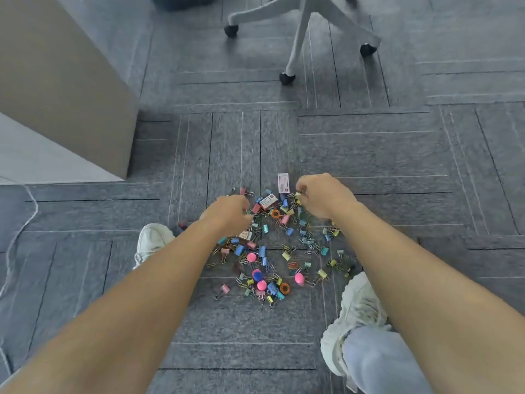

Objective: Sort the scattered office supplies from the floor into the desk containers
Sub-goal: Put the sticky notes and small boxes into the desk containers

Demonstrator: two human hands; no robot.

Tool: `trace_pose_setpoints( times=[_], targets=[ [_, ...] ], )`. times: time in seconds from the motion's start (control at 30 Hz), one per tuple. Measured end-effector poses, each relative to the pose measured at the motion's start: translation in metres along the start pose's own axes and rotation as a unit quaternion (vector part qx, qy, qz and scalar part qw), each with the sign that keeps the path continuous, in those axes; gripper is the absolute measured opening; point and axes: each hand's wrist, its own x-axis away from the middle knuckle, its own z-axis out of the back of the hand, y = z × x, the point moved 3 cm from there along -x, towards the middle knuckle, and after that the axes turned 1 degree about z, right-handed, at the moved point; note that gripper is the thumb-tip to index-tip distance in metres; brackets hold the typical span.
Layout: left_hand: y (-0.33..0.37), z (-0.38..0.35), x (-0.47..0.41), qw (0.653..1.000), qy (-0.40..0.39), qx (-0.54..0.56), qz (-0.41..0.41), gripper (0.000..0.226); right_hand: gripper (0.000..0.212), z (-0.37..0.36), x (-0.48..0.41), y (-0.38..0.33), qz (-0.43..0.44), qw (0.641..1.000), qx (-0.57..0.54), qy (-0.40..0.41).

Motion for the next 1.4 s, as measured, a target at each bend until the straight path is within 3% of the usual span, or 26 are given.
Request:
trace_pose_setpoints(
  times=[0.2,0.33,0.47,0.63,0.8,0.87,0.93,1.0,1.07,1.17,1.27,1.4],
  targets=[
    [-0.002,-0.061,-0.116,0.999,-0.022,0.023,-0.011,0.034,0.046,-0.071,-0.114,0.038,0.018,0.992,0.063,-0.106],
    [-0.018,-0.089,-0.174,1.000,0.010,0.020,-0.021,0.034,0.057,-0.113,-0.174,0.058,0.005,0.985,0.118,-0.122],
    [-0.018,-0.114,-0.216,0.998,0.025,-0.040,-0.038,0.048,0.048,-0.145,-0.211,0.054,-0.011,0.995,0.047,-0.086],
    [-0.002,-0.136,-0.228,0.992,0.086,-0.083,-0.032,0.028,0.032,-0.165,-0.227,0.059,-0.031,0.996,-0.063,0.048],
    [-0.009,-0.122,-0.207,0.994,0.098,0.052,-0.002,0.042,0.022,-0.152,-0.217,0.063,-0.025,0.975,-0.205,0.089],
    [-0.024,-0.111,-0.197,0.987,0.101,0.122,0.023,0.043,0.017,-0.146,-0.208,0.063,-0.013,0.949,-0.283,0.138],
    [-0.039,-0.102,-0.184,0.978,0.120,0.166,0.043,0.035,0.004,-0.146,-0.198,0.063,-0.026,0.895,-0.414,0.166],
    [-0.052,-0.100,-0.171,0.964,0.124,0.223,0.079,0.023,0.017,-0.151,-0.185,0.061,-0.063,0.781,-0.608,0.128],
    [-0.063,-0.103,-0.160,0.952,0.111,0.259,0.117,0.016,0.026,-0.156,-0.175,0.054,-0.083,0.671,-0.735,0.051],
    [-0.078,-0.120,-0.148,0.966,0.046,0.227,0.113,0.021,0.037,-0.162,-0.165,0.041,-0.102,0.581,-0.805,-0.062],
    [-0.087,-0.141,-0.136,0.989,-0.030,0.128,0.069,0.022,0.039,-0.168,-0.160,0.029,-0.098,0.582,-0.794,-0.145],
    [-0.097,-0.163,-0.131,0.996,-0.063,0.000,0.058,0.039,0.029,-0.179,-0.157,0.020,-0.102,0.643,-0.738,-0.180]
  ],
)
